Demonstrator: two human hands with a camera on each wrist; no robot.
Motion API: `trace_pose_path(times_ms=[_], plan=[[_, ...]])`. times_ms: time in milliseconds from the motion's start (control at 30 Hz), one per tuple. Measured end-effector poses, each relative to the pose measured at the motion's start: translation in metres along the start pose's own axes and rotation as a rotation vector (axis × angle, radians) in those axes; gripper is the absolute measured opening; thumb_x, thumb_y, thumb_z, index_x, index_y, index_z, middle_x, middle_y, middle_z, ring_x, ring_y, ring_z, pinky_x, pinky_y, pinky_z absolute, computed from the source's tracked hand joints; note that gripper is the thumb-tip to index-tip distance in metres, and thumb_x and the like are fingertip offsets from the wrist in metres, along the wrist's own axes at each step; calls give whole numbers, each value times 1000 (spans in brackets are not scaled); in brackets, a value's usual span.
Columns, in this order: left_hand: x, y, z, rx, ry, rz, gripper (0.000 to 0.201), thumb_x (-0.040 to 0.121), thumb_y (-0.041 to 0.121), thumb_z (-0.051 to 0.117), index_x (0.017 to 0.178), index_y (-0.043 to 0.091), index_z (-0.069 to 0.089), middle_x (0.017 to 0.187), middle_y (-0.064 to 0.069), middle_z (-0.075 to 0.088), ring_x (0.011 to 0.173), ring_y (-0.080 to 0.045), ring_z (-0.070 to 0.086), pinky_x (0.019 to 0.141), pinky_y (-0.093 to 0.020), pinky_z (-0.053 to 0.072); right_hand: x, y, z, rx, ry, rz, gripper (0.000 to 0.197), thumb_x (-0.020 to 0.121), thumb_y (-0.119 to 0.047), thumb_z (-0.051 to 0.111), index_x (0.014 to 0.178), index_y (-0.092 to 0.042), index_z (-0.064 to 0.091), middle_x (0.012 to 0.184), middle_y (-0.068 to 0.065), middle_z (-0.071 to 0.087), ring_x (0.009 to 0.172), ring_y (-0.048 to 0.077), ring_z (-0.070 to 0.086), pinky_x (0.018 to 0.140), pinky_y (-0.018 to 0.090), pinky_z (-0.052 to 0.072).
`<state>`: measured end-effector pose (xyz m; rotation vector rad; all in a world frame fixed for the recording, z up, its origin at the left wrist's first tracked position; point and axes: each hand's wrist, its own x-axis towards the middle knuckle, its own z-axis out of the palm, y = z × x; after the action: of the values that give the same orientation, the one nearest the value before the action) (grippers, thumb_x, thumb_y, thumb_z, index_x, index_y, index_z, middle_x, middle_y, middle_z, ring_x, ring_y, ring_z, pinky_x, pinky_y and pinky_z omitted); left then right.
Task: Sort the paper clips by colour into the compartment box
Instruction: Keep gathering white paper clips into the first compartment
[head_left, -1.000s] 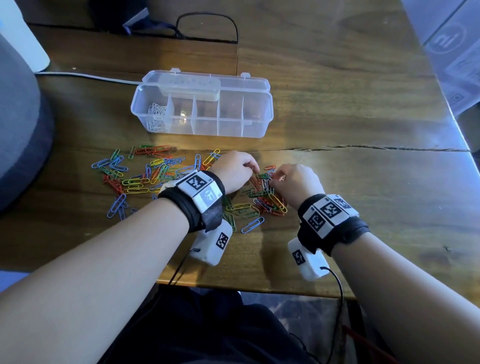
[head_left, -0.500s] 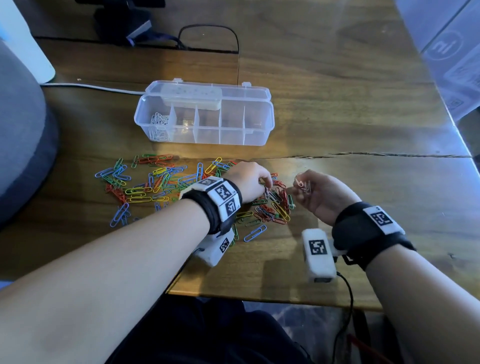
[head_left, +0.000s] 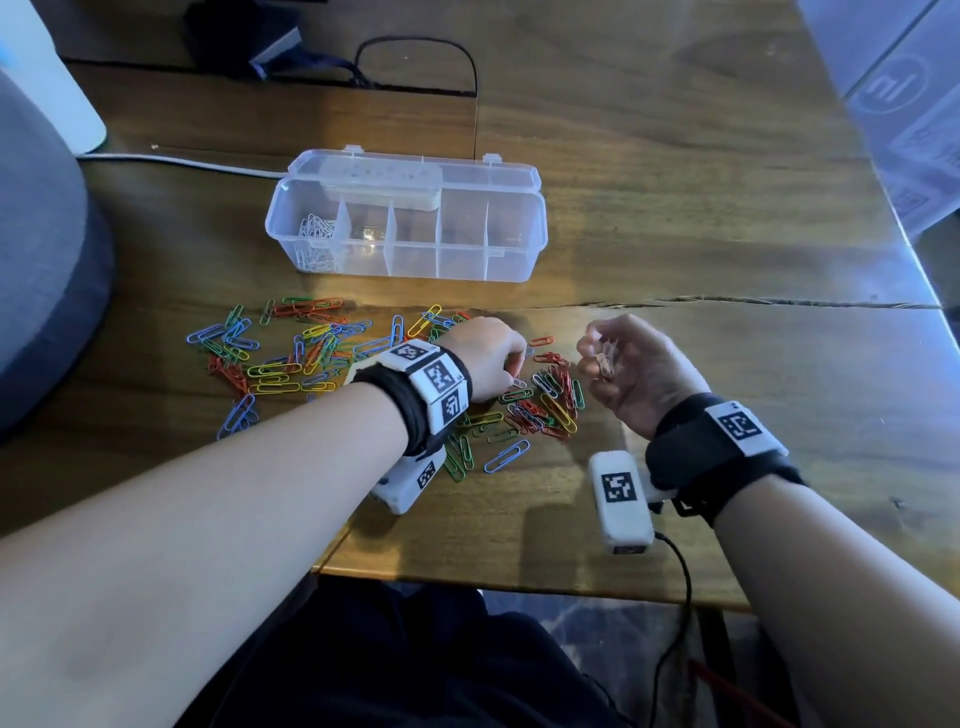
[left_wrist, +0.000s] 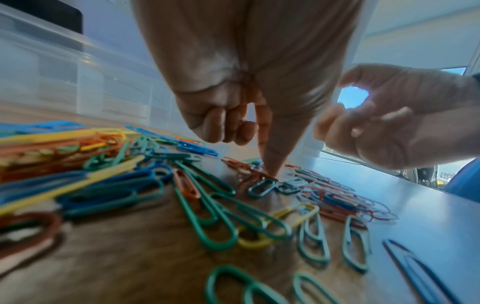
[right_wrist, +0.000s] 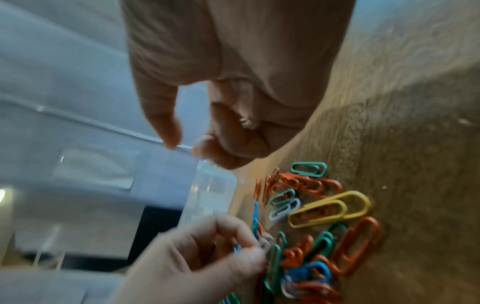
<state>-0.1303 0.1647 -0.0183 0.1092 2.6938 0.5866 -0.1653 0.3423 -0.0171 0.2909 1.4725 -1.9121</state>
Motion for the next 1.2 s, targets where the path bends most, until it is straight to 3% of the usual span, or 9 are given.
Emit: trace_pose_path(times_ms=[133, 267, 400, 500, 633, 767, 967, 1100, 1200], plan=[[-7, -8, -2, -163, 104, 1, 8, 86, 16, 60, 89, 12, 65, 83, 4, 54, 81, -13, 50, 66, -18, 30, 8, 12, 9, -794, 148, -179, 5, 81, -9, 66, 80, -14, 67, 55, -8, 49, 37, 1, 40, 38, 13, 30], [-17, -16, -1, -373, 162, -55, 1, 86, 14, 64, 86, 14, 64, 76, 11, 54, 66, -4, 48, 59, -15, 31, 10, 21, 22, -1338, 65, -296, 11, 79, -24, 66, 85, -32, 70, 62, -16, 51, 59, 3, 48, 58, 22, 39], [-24, -24, 5, -811, 105, -157, 19, 89, 0, 55, 105, 6, 65, 73, 7, 53, 64, -1, 47, 60, -15, 39, 15, 22, 28, -1496, 99, -227, 14, 84, -25, 56, 85, -36, 65, 91, -5, 66, 81, 20, 61, 73, 29, 52], [-33, -21, 6, -1249, 79, -282, 32, 86, -11, 36, 86, 3, 64, 62, 0, 41, 44, -4, 35, 40, -14, 24, 14, 18, 30, -1468, 94, -219, 19, 84, -18, 57, 89, -30, 70, 96, -3, 65, 90, 22, 60, 80, 28, 49], [-39, -18, 2, -1495, -13, -324, 26, 87, -1, 35, 66, 9, 49, 63, -4, 40, 40, -7, 32, 38, -14, 22, 14, 17, 30, -1418, 48, -224, 9, 84, -14, 61, 83, -10, 69, 84, 3, 64, 76, 19, 56, 67, 25, 43], [-40, -16, 4, -1376, 16, -289, 25, 94, 8, 48, 69, 11, 50, 68, -6, 54, 42, -6, 40, 38, -14, 30, 5, 9, 29, -882, 55, -67, 9, 84, -6, 62, 77, -1, 64, 52, -1, 59, 35, 5, 41, 37, 13, 31], [-32, -15, 10, -722, 87, -261, 30, 89, 1, 39, 79, 16, 62, 57, 0, 44, 41, -9, 35, 36, -16, 28, -19, 10, 10, -108, -42, 267, 14, 86, -7, 44, 77, -13, 53, 70, 3, 57, 47, 11, 56, 41, 16, 44], [-35, -6, 15, -254, 108, -152, 18, 88, 21, 53, 88, 25, 71, 60, 16, 49, 67, -10, 49, 63, -22, 36, -24, 22, 9, -180, 27, 242, 19, 82, -9, 42, 65, -18, 44, 55, -2, 45, 38, 9, 40, 35, 16, 31], [-32, -3, 24, -134, 145, -129, 10, 85, 28, 60, 85, 26, 69, 74, 14, 57, 80, -12, 52, 70, -21, 38, -18, 35, 17, -705, 149, 6, 24, 81, -14, 57, 59, -17, 47, 54, -1, 38, 43, 13, 32, 39, 19, 25]])
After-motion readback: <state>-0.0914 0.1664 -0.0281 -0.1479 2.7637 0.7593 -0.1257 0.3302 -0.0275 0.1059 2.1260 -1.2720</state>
